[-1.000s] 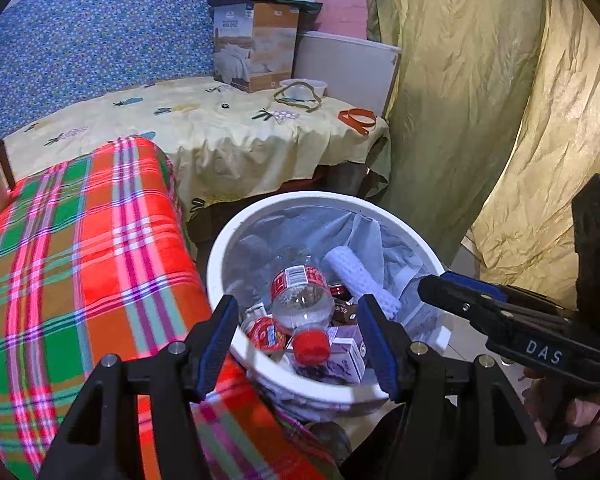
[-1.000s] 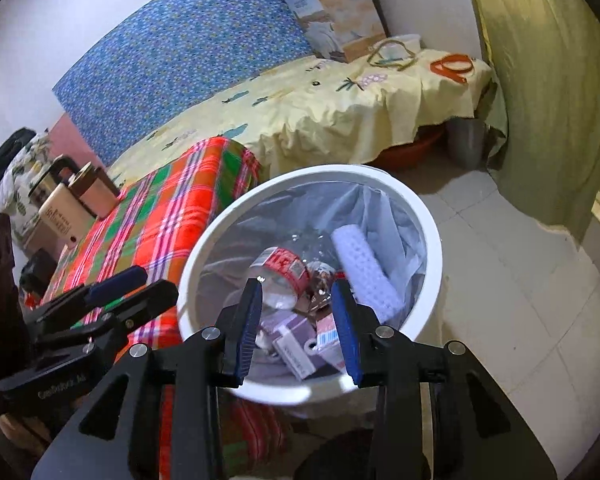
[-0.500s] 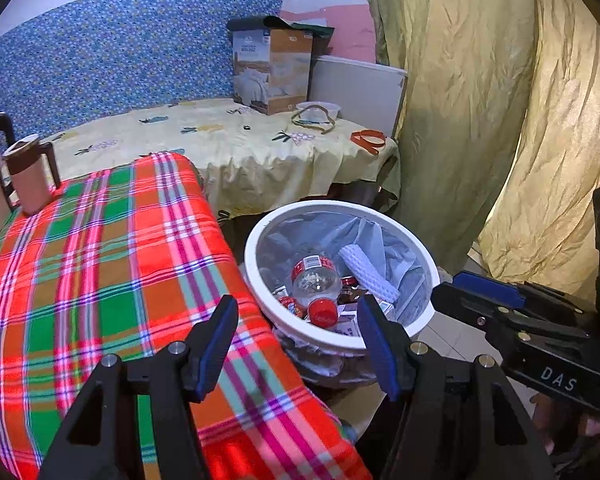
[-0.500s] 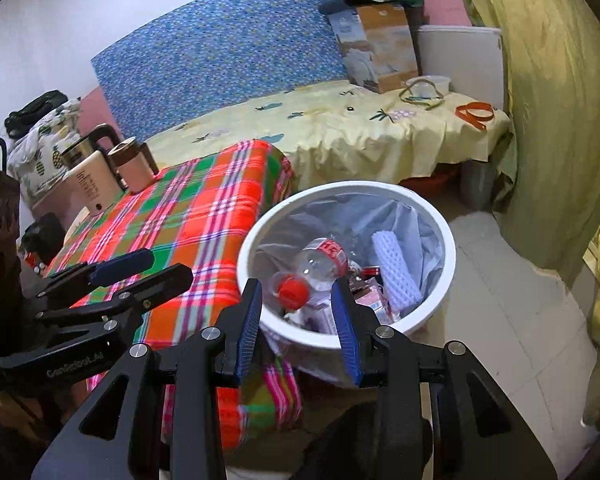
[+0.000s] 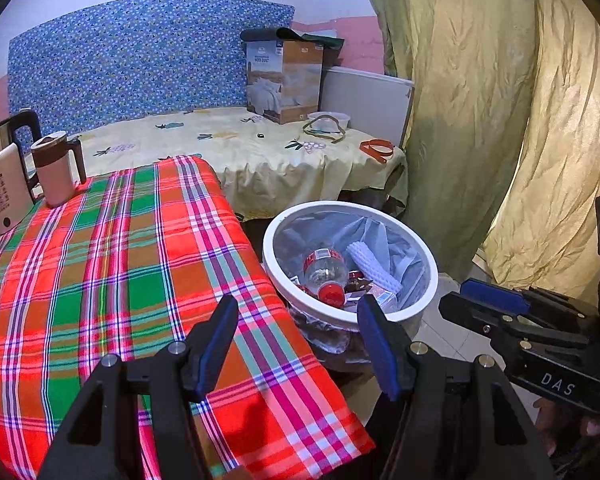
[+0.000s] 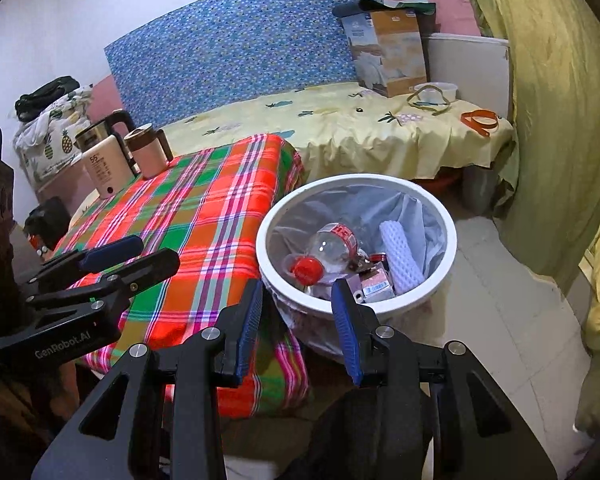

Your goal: Collect trash

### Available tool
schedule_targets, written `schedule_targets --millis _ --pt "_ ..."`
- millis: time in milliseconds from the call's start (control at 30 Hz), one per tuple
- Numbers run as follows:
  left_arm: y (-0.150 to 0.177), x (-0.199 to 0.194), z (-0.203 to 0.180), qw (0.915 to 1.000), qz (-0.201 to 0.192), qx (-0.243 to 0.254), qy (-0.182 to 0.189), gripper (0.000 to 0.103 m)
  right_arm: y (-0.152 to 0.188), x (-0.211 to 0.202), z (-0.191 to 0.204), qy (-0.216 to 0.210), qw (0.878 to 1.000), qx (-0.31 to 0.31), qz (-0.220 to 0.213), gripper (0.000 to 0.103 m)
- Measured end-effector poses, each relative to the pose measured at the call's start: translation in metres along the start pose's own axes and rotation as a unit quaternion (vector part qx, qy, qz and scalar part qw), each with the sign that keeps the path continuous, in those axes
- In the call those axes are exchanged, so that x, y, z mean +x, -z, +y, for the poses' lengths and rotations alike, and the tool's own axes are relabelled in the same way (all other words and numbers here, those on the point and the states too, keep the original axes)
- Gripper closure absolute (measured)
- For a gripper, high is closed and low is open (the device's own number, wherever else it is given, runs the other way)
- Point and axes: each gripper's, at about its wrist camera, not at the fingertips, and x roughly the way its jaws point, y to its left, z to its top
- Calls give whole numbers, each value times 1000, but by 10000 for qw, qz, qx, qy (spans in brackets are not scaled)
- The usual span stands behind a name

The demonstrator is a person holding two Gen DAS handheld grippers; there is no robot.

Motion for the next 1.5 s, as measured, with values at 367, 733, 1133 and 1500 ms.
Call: schedule_targets --millis 367,733,1133,1500 --pt "9 -5 -2 10000 36 34 -46 39 4 -5 4 72 9999 -71 -64 65" --pt "11 -5 -3 10000 52 26 -63 39 5 -5 3 73 10000 -40 -51 65" --pt "10 -4 -2 10000 70 -4 -60 39 5 -5 2 73 10000 -31 -40 64" --pt "11 -4 -2 9999 77 -1 -69 39 5 -4 2 72 10000 -17 -30 64"
